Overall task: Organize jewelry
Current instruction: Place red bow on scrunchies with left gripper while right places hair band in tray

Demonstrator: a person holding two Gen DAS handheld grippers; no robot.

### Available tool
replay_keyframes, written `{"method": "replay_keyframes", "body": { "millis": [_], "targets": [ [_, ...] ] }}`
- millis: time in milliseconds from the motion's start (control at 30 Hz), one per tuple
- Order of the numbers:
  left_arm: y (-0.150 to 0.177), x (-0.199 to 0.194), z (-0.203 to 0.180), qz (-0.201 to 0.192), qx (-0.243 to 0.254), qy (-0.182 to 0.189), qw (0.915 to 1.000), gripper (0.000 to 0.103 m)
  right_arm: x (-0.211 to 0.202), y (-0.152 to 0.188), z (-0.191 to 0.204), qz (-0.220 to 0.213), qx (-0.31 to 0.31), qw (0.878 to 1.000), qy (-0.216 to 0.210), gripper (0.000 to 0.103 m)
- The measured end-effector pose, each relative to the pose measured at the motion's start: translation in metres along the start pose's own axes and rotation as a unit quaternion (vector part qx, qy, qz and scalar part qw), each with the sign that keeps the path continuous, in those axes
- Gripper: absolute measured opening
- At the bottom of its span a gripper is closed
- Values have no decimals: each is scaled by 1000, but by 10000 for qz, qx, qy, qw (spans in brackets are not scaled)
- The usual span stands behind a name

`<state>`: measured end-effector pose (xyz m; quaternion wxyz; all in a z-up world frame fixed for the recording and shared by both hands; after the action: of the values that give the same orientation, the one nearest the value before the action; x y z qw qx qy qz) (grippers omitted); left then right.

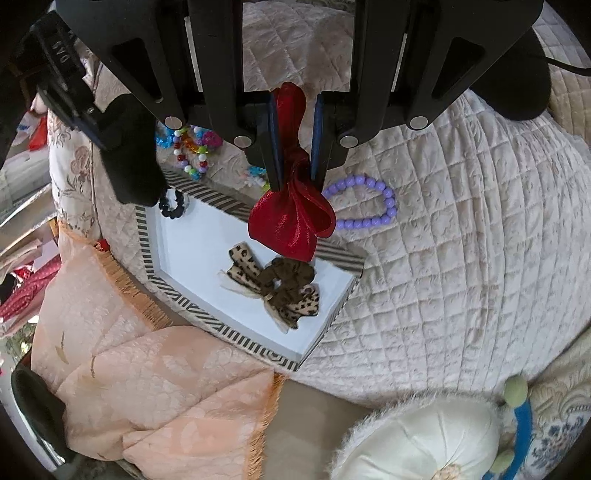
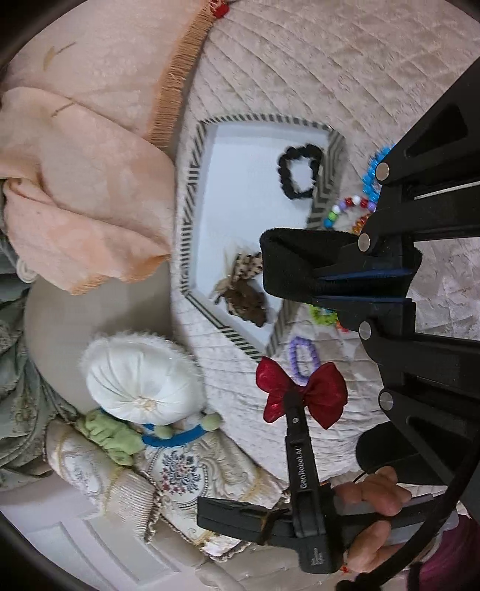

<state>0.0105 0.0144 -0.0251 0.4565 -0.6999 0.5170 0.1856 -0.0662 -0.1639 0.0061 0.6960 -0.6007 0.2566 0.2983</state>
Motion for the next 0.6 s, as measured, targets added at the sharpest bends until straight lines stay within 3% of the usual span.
{"method": "replay_keyframes", "body": {
  "millis": [600],
  "targets": [
    [-48,15,-43,-305,933,-493,9939,13,0,-38,-40,-238,119,9990,348,7]
  ]
}}
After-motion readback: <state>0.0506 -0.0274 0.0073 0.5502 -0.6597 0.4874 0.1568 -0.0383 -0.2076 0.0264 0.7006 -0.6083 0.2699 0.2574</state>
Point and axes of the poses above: each gripper's, at about its wrist camera, not at the fingertips, and x roughly the way its jaws point, z to its left, y to its underside, the point moved 7 cm from there along x, roughly the way its jaws point, and after that the axes turned 12 degrees about y, right-handed, at the moved point
